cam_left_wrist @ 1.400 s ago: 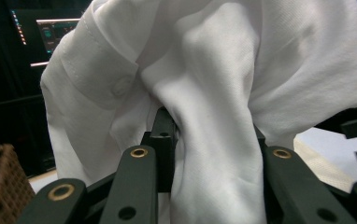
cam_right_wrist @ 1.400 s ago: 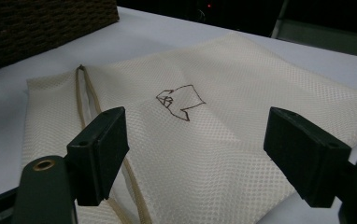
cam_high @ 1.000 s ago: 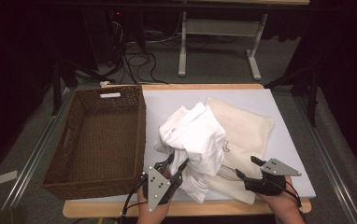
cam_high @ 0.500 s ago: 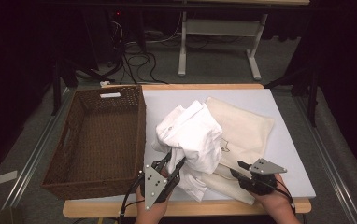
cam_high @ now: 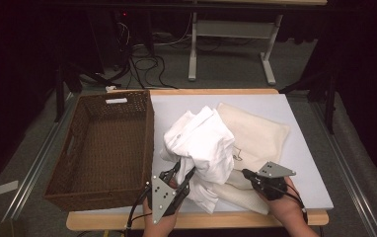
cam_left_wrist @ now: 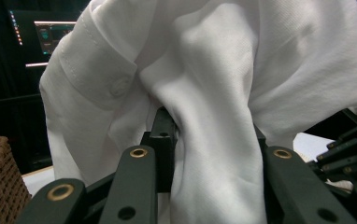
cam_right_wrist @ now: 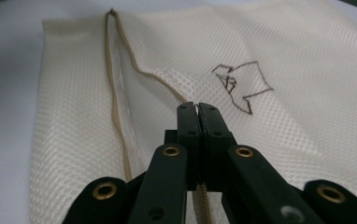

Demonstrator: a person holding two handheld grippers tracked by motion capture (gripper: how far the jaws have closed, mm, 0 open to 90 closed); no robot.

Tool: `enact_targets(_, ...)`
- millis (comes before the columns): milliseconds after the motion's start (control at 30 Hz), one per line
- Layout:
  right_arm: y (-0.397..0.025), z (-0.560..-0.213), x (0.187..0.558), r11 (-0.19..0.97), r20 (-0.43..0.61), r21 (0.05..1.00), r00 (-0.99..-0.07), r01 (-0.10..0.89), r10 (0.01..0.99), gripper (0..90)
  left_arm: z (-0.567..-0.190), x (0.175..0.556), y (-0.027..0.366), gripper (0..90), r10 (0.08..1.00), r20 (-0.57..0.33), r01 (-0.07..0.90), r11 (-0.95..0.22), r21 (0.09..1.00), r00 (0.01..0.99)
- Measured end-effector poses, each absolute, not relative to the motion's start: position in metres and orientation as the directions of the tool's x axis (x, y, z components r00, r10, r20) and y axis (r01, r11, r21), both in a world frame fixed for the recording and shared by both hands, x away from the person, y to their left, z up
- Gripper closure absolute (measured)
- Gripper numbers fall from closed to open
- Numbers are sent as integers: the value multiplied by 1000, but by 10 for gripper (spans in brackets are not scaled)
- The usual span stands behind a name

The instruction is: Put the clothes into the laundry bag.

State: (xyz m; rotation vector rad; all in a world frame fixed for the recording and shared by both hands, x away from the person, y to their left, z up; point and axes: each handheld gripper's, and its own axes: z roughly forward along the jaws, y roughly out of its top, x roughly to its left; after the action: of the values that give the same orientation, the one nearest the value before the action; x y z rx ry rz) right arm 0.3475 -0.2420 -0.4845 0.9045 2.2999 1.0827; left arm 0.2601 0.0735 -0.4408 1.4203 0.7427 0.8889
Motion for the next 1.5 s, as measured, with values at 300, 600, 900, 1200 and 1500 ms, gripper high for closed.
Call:
enact_targets(300, -240, -465, 352, 409, -98, 856, -677, 317, 730, 898, -443, 258, 69, 680, 860, 86, -75, -55, 996, 504)
enact_targets(600, -244, -447, 362, 293, -47, 911, -635, 289, 771, 897, -449, 259, 59, 680, 860, 115, -88, -82, 993, 497)
enact_targets(900, -245, -439, 364, 251, -29, 931, -632, 266, 774, 898, -451, 257, 51, 680, 837, 135, -93, -101, 991, 530)
enact_targets(1200, -242, -430, 368, 171, 27, 953, -632, 250, 775, 897, -469, 273, 27, 680, 774, 152, 23, -211, 977, 615)
enact_targets(1500, -241, -432, 367, 179, 26, 950, -634, 257, 773, 898, -487, 301, 7, 680, 753, 116, 140, -267, 953, 647)
